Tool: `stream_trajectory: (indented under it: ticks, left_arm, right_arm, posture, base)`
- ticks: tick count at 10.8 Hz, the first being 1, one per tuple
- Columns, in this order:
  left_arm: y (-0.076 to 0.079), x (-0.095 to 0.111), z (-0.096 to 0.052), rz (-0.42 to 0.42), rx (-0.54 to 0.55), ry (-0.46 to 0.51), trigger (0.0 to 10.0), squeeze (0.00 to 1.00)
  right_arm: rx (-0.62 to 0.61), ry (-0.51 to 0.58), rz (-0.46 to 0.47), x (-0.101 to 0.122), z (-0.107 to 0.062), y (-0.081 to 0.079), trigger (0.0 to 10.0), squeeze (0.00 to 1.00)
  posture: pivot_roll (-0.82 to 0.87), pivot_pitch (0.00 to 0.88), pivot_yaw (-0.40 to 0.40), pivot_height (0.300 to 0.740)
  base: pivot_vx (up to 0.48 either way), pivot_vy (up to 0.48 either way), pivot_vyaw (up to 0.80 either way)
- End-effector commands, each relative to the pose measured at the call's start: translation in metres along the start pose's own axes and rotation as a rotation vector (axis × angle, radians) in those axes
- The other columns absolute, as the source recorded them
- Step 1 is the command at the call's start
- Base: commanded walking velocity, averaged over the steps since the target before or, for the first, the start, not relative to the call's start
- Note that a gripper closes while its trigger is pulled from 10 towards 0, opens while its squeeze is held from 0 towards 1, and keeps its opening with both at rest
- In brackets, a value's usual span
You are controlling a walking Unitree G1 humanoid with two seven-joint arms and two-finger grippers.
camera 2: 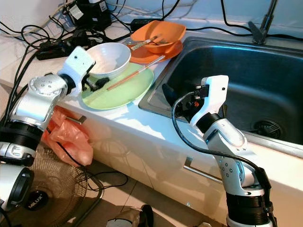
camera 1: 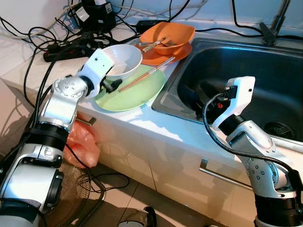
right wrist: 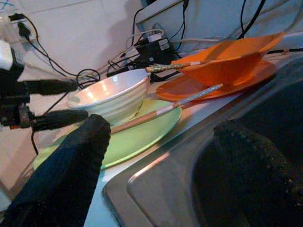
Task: Kitchen organization
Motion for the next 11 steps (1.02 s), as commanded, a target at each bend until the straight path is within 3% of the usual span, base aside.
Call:
stream_trajectory:
  ticks: [1, 3, 5, 8, 11]
  left_arm:
    - [-0.004, 0.023, 0.000, 0.013, 0.027, 0.115, 10.0, 0.00]
    - [0.003, 0.040, 0.000, 0.021, 0.050, 0.255, 10.0, 0.00]
    - [0.026, 0.047, 0.001, -0.014, -0.008, 0.349, 10.0, 0.00]
    - [0.052, 0.046, 0.005, -0.065, -0.096, 0.381, 10.0, 0.00]
    - [0.062, 0.024, 0.008, -0.141, -0.160, 0.289, 10.0, 0.00]
  right_arm:
    - [0.009, 0.007, -0.008, 0.001, 0.000, -0.004, 10.0, 0.00]
    - [0.009, 0.006, -0.006, 0.000, 0.000, -0.004, 10.0, 0.00]
    - [0.007, 0.004, -0.006, 0.000, 0.001, -0.003, 10.0, 0.00]
    - [0.004, 0.003, -0.009, 0.000, 0.000, -0.002, 10.0, 0.00]
    - [0.008, 0.001, -0.010, 0.000, 0.001, -0.003, 10.0, 0.00]
  posture:
    - [0.08, 0.094, 0.163, 0.740]
    - [0.09, 0.098, 0.164, 0.740]
    - [0.08, 0.098, 0.163, 0.740]
    - [0.08, 0.097, 0.162, 0.740]
    - [0.08, 0.099, 0.160, 0.740]
  base:
    - [0.000, 0.000, 0.00]
    - [0.000, 0.000, 0.00]
    - [0.000, 0.000, 0.00]
    - [0.000, 0.000, 0.00]
    - [0.000, 0.000, 0.00]
Point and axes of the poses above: a point about 5 cm out from each wrist's last joint towards the gripper, its own z axis pointing out of the wrist towards the gripper, its own x axis along the axis of the wrist's last joint, y = z × x, the point moved 1 cm from there along z, pointing out of the wrist towards the gripper
